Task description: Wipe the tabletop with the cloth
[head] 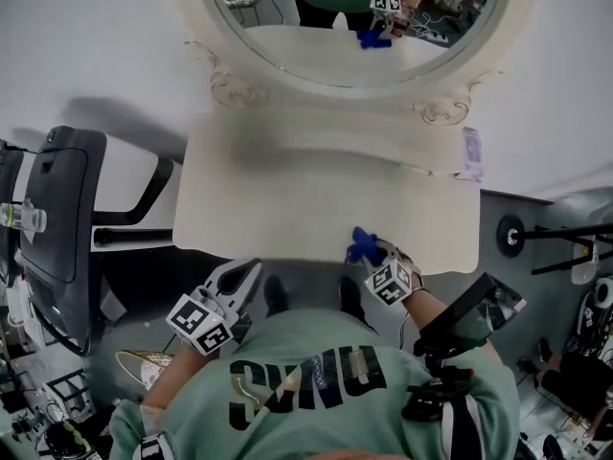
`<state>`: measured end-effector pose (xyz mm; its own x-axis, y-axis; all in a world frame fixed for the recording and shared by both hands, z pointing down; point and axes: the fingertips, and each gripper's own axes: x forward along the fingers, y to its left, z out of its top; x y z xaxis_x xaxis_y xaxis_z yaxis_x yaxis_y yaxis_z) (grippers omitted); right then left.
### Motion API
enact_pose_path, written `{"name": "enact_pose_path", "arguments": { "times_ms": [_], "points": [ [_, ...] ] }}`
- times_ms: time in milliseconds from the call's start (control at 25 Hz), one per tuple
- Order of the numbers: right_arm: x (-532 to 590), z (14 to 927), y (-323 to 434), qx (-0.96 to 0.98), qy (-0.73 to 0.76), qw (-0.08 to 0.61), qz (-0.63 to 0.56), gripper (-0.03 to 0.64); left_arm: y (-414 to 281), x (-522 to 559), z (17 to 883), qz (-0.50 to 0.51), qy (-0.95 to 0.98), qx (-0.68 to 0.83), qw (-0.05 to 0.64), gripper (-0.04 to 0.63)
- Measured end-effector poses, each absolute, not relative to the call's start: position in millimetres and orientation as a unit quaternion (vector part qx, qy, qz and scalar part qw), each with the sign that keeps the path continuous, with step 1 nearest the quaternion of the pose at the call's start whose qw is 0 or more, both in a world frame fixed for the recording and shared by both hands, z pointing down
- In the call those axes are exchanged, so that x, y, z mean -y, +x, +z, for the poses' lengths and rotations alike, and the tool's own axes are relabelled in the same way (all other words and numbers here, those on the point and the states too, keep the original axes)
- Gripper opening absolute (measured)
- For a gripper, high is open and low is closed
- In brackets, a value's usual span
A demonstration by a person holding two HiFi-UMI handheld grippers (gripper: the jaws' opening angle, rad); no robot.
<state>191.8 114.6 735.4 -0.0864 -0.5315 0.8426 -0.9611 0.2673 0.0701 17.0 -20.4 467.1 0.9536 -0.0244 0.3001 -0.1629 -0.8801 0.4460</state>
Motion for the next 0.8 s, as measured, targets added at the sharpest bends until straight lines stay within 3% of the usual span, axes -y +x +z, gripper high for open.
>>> {"name": "enact_pose_path", "arguments": {
  "times_ms": [160,320,440,560,680,800],
  "points": [
    [-149.2,738.3,166.7,0.714,0.519,0.372,0.287,0.083,28.7,13.0,467.3,0.144,0.959,0.035,0.242,-0.003],
    [-88.0,717.4,292.4,0.64,0.653,0.305,0.267,0.084,35.6,10.8,466.5,0.147,0.959,0.03,0.238,-0.003],
    [-50.6,721.0,391.7,0.562,0.705,0.353,0.25,0.084,36.8,6.7,469.3,0.157,0.958,0.032,0.236,-0.003],
    [-45.7,738.3,435.0,0.523,0.711,0.391,0.259,0.086,37.2,1.8,470.5,0.163,0.958,0.033,0.233,-0.003],
    [-46.4,738.9,419.2,0.543,0.692,0.398,0.258,0.084,36.4,5.1,472.5,0.165,0.958,0.038,0.233,-0.003],
    [-87.0,738.3,332.9,0.624,0.613,0.41,0.259,0.083,42.7,5.5,474.8,0.161,0.957,0.034,0.237,-0.003]
  ]
}}
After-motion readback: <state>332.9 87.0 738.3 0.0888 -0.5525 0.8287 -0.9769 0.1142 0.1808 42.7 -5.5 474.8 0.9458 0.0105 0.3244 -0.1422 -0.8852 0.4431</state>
